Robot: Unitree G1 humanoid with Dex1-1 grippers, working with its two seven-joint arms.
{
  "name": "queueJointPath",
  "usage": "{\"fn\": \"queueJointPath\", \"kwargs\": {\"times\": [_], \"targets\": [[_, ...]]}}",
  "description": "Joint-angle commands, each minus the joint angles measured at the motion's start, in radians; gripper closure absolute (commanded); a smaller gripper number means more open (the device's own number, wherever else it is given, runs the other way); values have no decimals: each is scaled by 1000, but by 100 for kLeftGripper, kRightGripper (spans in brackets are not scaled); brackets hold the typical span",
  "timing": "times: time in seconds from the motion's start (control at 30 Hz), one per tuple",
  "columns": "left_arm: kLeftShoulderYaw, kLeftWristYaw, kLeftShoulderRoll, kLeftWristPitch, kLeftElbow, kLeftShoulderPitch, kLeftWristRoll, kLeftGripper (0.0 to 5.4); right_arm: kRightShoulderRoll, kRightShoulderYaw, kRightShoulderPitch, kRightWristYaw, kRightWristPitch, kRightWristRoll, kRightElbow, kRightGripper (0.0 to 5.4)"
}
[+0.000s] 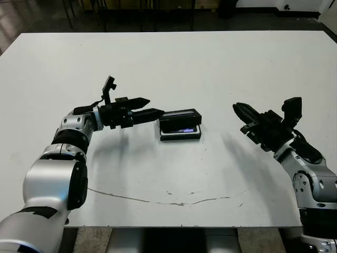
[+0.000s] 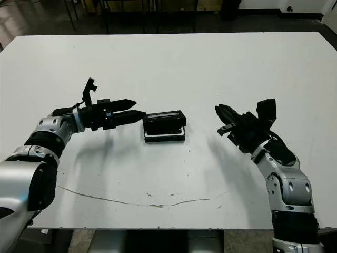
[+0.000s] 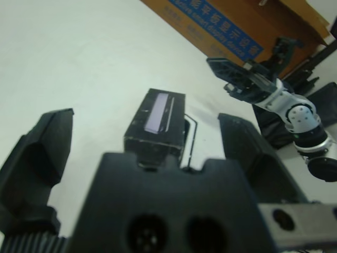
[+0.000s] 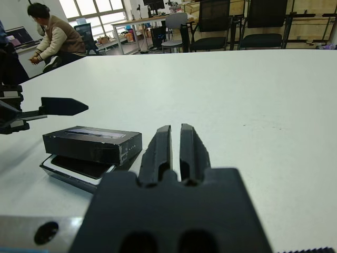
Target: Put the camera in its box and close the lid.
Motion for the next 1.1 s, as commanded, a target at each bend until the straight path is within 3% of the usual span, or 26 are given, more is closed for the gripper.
{"fn": "queueJointPath", "kwargs": {"times": [0.03, 0.63, 1.1], "targets": [[-10, -5, 0, -32, 12, -1, 17, 3, -15, 0, 15, 1, 22, -2, 9, 540], [-82, 22, -48, -102, 58, -18, 104, 3, -23, -10, 19, -2, 42, 10, -9, 540], [-83, 39, -82, -107, 66, -1, 108, 3, -22, -11, 19, -7, 51, 15, -13, 540]]}}
